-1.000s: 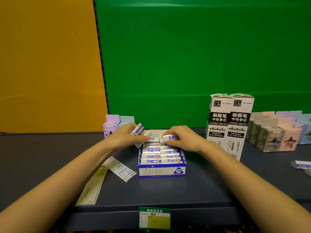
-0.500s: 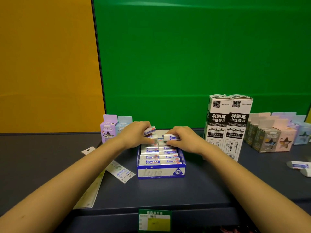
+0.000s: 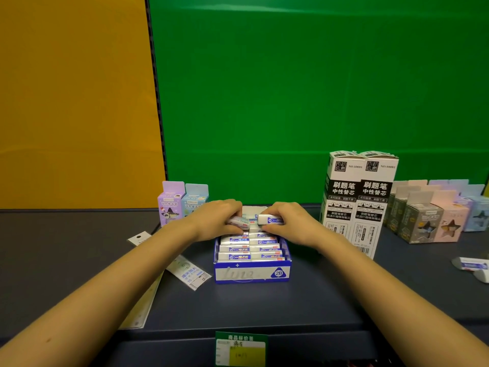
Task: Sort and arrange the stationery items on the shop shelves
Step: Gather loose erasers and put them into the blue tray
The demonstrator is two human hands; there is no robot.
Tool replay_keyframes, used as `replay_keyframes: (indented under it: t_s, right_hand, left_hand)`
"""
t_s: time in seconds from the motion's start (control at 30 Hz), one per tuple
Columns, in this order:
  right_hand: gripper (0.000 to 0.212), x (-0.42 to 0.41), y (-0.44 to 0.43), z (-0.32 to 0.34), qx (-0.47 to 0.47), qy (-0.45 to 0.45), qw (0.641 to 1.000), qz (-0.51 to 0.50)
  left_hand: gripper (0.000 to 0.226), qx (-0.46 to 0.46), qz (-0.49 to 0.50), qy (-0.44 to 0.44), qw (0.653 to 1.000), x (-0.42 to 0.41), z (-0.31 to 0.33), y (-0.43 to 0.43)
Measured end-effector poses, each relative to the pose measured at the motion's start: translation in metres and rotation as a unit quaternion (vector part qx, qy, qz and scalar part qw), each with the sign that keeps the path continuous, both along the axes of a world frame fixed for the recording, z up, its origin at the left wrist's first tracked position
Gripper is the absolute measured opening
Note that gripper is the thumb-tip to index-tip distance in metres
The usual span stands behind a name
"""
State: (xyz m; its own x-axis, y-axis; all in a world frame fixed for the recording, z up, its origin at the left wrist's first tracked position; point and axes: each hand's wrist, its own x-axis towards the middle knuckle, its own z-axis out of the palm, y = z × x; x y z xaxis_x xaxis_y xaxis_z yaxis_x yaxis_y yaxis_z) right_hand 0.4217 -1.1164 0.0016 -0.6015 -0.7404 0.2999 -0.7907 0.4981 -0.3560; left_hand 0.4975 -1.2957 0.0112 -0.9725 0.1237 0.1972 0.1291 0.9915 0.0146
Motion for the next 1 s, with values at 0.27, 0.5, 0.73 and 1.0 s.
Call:
replay_keyframes:
  t_s: [0.27, 0.5, 0.73, 1.0]
  right_hand:
    - [0.029, 0.004, 0.001, 0.003, 0.003, -0.011, 1.0, 0.0]
    - [0.027, 0.005, 0.001, 0.003, -0.016, -0.021, 1.0, 0.005]
    - [0.026, 0.007, -0.001, 0.004, -0.009, -0.006, 1.0, 0.013]
    - [0.03, 0.008, -0.004, 0.0, 0.007, 0.003, 1.0, 0.014]
  left_hand:
    - [0.04, -0.043, 0.002, -0.016, 0.999, -0.003, 0.003, -0.007]
    - [0.032, -0.003, -0.004, -0.017, 1.0, 0.001, 0.005, -0.011]
    - [0.027, -0.009, -0.007, -0.017, 1.0, 0.004, 0.002, -0.005]
    - [0.023, 0.006, -0.008, -0.003, 1.0, 0.005, 0.001, -0.002]
